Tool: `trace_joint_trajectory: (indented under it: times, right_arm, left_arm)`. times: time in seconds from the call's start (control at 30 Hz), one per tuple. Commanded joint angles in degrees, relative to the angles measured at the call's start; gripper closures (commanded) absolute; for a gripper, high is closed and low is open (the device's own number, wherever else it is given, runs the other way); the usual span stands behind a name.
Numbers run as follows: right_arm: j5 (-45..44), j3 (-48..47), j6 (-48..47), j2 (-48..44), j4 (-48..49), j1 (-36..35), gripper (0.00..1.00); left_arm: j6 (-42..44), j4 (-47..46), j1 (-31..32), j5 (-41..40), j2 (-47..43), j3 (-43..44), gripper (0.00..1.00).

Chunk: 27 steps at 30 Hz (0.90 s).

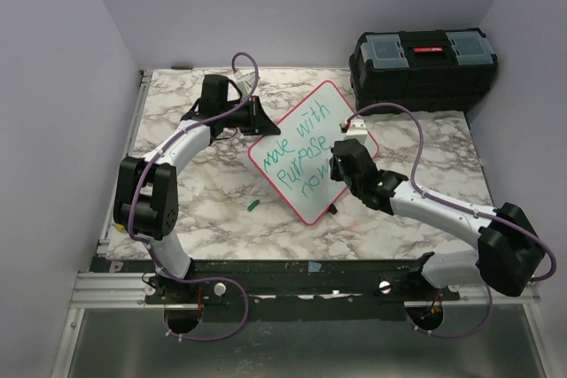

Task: Write a sentence on the whiteboard
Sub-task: Write a sentence on the whiteboard, then put down the whiteboard on the whiteboard stand.

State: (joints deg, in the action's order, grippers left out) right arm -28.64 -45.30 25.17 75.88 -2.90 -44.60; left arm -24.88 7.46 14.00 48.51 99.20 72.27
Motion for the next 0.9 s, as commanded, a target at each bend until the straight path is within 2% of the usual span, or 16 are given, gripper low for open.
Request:
trace_joint_trajectory:
  times: [0.0, 0.27, 0.5, 0.87]
  right_arm:
    - [-1.3, -4.7, -3.7, -1.3, -2.3, 0.2, 0.99]
    - [4.3, -11.3, -8.8, -11.2, -3.2, 0.2, 0.99]
    - [3.0, -8.7, -7.9, -19.3, -3.3, 0.2, 0.99]
    - [0.9, -4.9, -6.6, -24.7, -5.7, 0.3, 0.99]
  left_arm:
    - [5.1, -0.2, 0.4, -3.5, -0.4, 0.0, 1.0]
    - [4.9, -0.2, 0.4, -3.5, 0.1, 0.4, 1.0]
    - [6.8, 3.2, 2.0, -4.1, 2.0, 3.8, 1.0]
    - [11.5, 12.1, 5.7, -4.2, 7.7, 13.6, 1.0]
